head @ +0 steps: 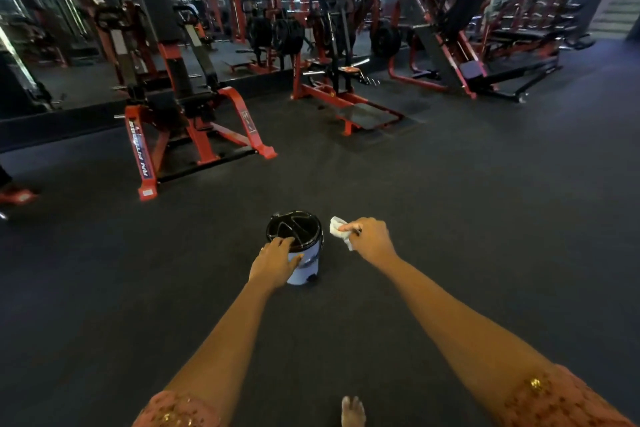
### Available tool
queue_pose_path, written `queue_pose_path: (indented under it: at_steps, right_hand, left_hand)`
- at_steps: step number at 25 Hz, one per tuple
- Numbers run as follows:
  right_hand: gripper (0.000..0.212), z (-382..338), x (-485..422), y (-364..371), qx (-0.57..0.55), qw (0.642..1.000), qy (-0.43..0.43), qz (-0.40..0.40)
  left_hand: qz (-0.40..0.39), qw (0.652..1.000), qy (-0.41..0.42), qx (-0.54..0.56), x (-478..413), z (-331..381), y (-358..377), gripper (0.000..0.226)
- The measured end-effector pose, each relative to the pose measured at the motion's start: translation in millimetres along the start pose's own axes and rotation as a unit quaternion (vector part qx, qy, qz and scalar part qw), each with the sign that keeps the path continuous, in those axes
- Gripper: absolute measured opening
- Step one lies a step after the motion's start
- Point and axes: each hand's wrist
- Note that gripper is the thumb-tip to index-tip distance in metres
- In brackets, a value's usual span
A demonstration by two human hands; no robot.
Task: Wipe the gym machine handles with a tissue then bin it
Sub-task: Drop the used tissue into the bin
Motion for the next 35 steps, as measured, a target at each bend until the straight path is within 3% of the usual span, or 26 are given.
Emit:
queue_pose_path:
  at_steps: [9,17,23,35]
  right_hand:
    - [0.025,29.2,-244.2,6.8,-0.032,0.997,0.004,-0.075]
    - [0.025,38.9,-398.5,27.0,-0.039,0.992,-0.007,-0.116]
    - [0.026,42.3,-458.4,31.0,-0.031,0.991,-0.029,-0.125]
    - [0.028,30.9,-510.2,55.0,-0.017,0.978,-0.067,-0.197]
  left_hand:
    - [0.022,0.997,-0.049,0.057,-204.2,-31.6,-29.7,0.049]
    - [-0.019,0.995,-0.074,0.056,-339.8,-70.5,-37.0,0.051]
    - [-0.043,0.991,-0.106,0.063,-397.7,-84.9,-48.5,0.051]
    - [-0.006,0.988,-0.140,0.061,-431.6,-94.1,-67.9,0.051]
Point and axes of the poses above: each hand's wrist, its own x-axis away from the middle knuckle, its own y-axis out of the palm, z = x × y, and after that the axes turned 8 degrees about -z, right-handed
